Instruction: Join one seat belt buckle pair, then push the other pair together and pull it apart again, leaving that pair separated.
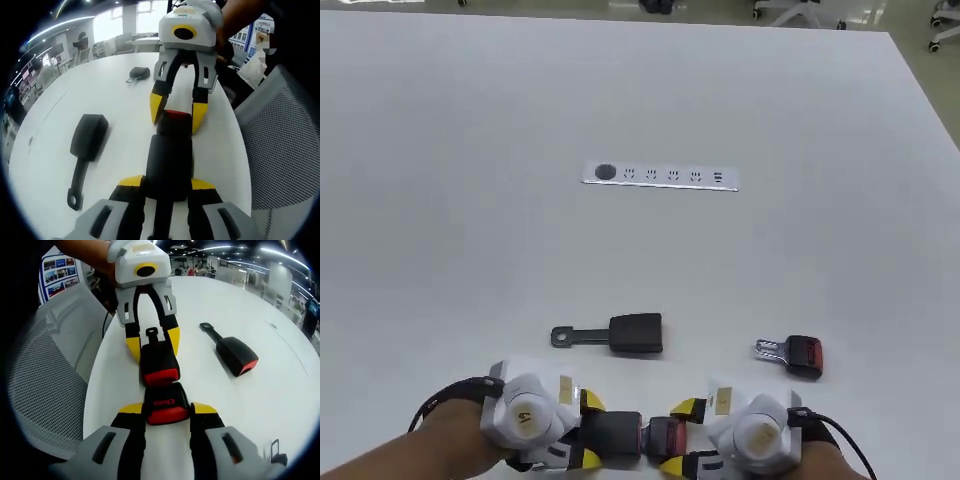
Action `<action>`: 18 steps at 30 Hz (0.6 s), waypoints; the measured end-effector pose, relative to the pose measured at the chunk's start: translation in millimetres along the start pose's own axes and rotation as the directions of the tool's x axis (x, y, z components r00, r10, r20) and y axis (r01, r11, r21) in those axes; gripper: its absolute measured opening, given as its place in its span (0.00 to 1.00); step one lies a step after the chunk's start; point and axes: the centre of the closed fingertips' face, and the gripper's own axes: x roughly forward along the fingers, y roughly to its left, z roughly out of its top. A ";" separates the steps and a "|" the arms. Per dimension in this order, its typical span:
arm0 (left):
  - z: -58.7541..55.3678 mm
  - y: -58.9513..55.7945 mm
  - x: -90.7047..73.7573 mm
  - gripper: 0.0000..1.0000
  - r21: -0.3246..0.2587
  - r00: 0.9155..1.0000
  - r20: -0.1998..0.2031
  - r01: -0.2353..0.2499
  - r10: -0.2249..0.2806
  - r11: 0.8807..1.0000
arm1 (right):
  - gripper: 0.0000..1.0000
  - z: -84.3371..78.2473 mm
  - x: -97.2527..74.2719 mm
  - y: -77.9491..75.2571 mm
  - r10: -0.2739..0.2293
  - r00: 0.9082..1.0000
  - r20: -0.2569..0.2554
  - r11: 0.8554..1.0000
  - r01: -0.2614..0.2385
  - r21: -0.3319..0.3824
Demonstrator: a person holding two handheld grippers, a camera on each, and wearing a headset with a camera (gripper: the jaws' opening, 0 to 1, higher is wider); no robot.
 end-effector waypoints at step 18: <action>2.7 1.2 -0.9 0.32 0.030 0.998 0.046 0.041 -0.042 0.999 | 0.30 9.4 -3.5 4.9 -0.038 0.998 0.047 0.996 0.041 -0.078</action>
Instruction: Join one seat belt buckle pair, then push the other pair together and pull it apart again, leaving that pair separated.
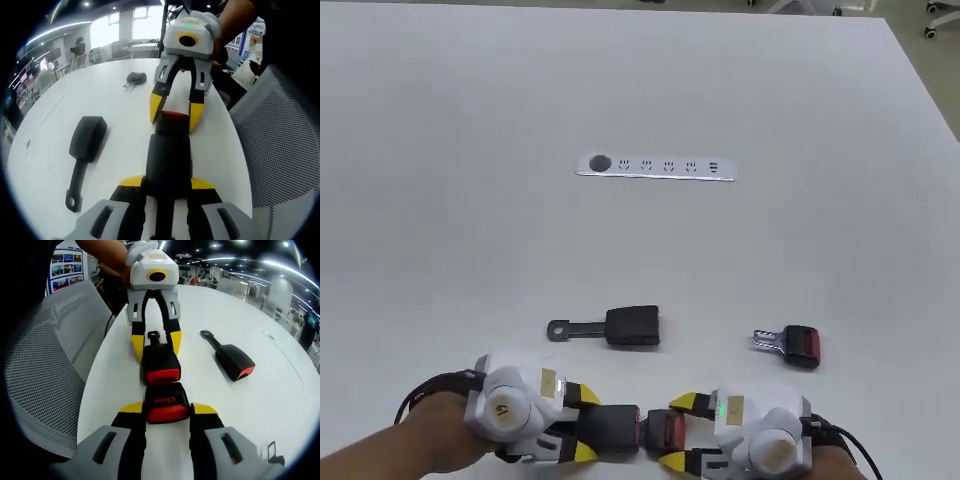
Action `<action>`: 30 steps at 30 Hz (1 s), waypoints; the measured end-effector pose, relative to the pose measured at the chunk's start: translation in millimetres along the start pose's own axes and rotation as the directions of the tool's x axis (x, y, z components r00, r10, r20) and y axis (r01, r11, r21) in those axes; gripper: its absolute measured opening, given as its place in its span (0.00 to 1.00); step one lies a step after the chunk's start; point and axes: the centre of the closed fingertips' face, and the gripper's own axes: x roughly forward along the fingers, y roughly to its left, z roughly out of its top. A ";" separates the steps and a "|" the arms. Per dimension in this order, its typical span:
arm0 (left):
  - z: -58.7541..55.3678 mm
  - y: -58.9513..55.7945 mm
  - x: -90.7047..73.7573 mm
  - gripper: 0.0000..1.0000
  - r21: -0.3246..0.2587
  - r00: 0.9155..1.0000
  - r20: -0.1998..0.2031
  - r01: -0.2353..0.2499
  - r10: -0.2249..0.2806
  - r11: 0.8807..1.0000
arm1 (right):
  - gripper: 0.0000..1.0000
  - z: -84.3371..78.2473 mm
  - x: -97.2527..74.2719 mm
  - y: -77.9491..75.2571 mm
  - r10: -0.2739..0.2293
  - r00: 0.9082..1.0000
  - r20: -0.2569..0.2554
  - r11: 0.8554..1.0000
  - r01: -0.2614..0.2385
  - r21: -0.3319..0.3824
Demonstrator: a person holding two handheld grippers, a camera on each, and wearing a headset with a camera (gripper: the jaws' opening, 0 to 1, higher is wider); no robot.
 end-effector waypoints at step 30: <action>2.0 0.8 2.3 0.32 0.008 1.000 0.024 0.017 -0.017 1.000 | 0.31 0.3 -3.6 2.4 -0.009 1.000 0.025 1.000 0.008 0.029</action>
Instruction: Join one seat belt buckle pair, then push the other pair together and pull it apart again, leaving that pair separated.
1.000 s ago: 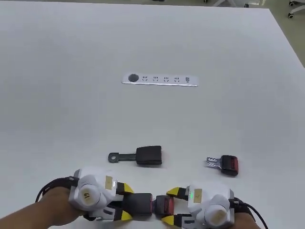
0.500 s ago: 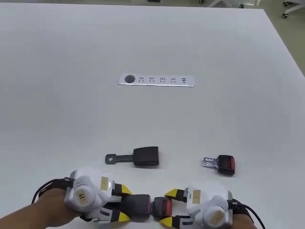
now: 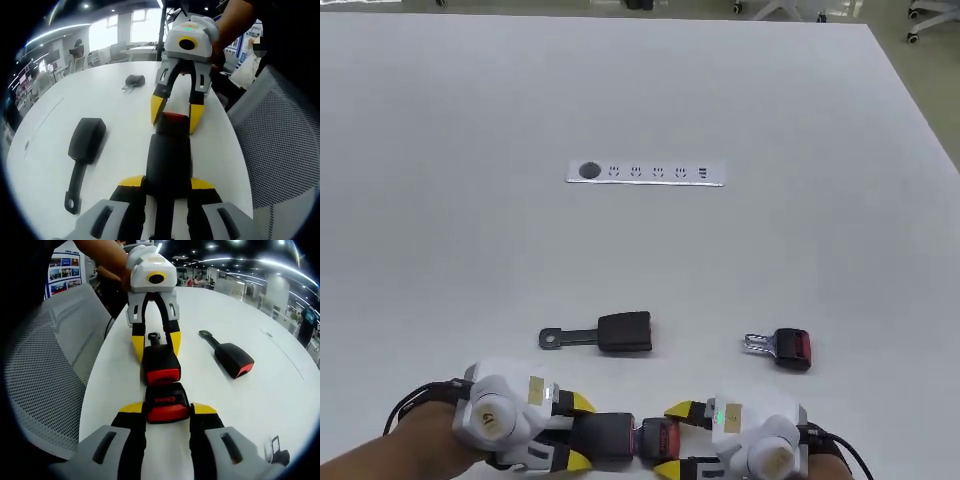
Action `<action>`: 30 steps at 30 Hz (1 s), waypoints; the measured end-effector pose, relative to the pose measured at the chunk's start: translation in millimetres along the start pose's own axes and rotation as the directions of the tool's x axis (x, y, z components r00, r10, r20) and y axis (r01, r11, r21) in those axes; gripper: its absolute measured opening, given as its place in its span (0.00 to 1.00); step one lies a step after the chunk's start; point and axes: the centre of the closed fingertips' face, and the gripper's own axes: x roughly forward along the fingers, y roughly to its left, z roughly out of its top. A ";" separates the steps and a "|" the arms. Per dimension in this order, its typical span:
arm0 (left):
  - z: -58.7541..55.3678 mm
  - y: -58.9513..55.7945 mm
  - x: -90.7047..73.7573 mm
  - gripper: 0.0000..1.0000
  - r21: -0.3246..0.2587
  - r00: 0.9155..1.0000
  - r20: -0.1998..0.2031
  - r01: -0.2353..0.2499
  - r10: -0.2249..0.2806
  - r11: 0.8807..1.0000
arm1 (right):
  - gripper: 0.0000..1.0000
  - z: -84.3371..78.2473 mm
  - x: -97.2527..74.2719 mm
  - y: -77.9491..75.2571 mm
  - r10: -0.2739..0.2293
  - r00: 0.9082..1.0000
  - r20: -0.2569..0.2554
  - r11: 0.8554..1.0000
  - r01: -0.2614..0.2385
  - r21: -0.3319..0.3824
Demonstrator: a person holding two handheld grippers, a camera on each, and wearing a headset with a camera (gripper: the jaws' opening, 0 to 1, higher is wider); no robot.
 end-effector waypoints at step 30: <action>6.1 -7.4 -1.3 0.65 0.005 0.992 -0.087 -0.087 0.087 0.996 | 0.66 -2.9 -9.4 -3.2 -0.093 0.996 -0.010 0.993 0.093 0.069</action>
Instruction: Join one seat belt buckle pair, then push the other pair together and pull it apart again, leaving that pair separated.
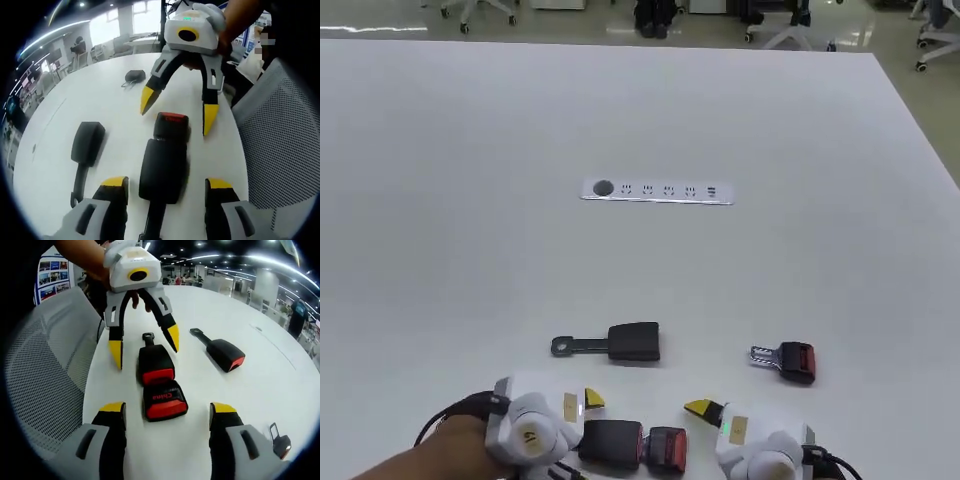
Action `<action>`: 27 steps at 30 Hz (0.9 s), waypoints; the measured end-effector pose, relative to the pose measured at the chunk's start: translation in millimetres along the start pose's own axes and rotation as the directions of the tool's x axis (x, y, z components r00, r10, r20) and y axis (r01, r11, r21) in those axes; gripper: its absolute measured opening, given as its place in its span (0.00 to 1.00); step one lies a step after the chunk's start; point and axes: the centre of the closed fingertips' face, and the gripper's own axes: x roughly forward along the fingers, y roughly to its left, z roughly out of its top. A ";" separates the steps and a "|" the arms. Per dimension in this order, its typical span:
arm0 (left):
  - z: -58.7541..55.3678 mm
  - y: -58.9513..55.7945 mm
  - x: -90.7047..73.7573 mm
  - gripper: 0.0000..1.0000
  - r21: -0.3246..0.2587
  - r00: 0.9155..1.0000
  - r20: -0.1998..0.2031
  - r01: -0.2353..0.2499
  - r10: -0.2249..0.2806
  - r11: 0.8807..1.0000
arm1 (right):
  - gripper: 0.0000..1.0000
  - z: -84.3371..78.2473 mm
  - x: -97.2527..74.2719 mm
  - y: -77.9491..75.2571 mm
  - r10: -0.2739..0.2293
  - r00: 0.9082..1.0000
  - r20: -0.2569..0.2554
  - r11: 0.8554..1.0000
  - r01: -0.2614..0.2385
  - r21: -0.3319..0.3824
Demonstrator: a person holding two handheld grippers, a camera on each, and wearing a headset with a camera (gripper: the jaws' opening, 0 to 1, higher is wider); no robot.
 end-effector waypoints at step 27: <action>56.4 46.0 -45.6 0.78 -0.120 0.978 0.167 -0.109 0.128 0.987 | 0.76 10.9 -61.6 -53.5 -0.110 0.988 0.106 0.989 0.099 0.108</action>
